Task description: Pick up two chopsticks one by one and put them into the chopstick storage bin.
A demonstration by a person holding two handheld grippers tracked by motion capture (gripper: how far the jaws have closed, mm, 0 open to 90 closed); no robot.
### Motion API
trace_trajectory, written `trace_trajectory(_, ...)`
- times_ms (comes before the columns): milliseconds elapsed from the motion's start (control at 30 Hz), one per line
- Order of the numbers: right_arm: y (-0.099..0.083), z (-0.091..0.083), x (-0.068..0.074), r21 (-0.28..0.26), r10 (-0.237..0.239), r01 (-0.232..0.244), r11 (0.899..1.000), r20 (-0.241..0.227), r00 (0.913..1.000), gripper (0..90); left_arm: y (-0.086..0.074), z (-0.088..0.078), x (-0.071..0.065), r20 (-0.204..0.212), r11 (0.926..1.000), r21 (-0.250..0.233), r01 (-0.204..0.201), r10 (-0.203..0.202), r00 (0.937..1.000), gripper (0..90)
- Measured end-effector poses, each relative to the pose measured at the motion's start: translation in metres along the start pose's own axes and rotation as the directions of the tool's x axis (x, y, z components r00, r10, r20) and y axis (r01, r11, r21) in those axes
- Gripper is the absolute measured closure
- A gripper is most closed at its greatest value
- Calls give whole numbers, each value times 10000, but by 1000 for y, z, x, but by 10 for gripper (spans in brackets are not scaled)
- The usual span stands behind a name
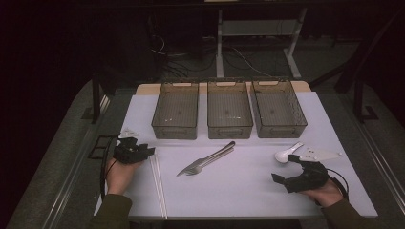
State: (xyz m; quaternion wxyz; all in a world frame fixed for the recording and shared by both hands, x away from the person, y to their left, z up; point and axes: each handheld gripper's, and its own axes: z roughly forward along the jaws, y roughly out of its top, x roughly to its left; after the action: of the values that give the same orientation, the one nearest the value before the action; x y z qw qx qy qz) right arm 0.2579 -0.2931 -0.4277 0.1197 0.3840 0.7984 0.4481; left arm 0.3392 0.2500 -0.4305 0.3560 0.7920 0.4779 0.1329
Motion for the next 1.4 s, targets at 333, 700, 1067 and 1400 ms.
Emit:
trace_trajectory(333,0,0,0,-8,7,-7,10000,-18,10000,11,6,16,-5,57,9981,547,-285,283,9996,614)
trace_trajectory(700,0,-1,0,-28,24,-24,10000,6,10000,11,8,21,-7,42,9964,716,-449,448,9990,629)
trace_trajectory(1067,0,-1,0,-9,61,-61,10000,1,10000,11,14,30,-17,20,9946,712,-758,759,9971,654)
trace_trajectory(1400,0,-1,0,-14,58,-58,10000,4,10000,11,25,42,-30,295,9894,842,-1182,1161,9928,686)
